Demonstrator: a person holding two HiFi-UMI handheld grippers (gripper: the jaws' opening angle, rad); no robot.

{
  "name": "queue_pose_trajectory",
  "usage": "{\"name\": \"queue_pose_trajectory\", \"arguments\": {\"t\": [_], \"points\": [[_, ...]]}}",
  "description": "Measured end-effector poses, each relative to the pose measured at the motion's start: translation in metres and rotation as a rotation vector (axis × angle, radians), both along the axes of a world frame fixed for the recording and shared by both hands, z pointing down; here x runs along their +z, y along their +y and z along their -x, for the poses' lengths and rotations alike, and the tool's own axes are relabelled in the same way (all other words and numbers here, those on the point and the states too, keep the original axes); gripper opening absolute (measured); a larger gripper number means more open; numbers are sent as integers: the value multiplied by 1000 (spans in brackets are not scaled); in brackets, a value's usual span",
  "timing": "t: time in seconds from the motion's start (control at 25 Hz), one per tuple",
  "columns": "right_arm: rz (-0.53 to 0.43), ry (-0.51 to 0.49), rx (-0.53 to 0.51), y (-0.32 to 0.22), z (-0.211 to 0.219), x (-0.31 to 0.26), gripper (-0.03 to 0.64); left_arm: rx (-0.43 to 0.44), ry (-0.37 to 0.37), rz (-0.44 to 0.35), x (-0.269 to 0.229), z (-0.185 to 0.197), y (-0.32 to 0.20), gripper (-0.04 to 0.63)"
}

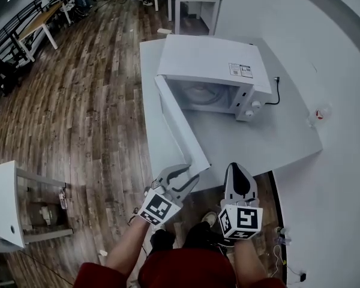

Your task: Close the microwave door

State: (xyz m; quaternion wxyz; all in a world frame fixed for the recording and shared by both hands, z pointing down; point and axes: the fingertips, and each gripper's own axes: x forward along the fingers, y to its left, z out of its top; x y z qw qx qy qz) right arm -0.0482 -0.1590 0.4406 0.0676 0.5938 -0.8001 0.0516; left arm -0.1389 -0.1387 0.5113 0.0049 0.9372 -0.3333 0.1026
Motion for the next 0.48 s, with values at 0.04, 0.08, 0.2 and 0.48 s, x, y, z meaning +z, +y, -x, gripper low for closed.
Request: {"name": "queue_pose_trajectory", "arguments": {"t": [0.04, 0.08, 0.2, 0.48], "points": [[-2, 1, -2, -1, -6, 0, 29, -13, 3, 0, 0, -4, -2, 150], [-5, 1, -5, -2, -12, 0, 29, -27, 7, -2, 0, -9, -4, 150], [-10, -6, -10, -8, -30, 1, 29, -73, 15, -6, 0, -20, -12, 149], [-19, -30, -10, -22, -75, 3, 29, -165, 40, -10, -1, -52, -35, 147]]}}
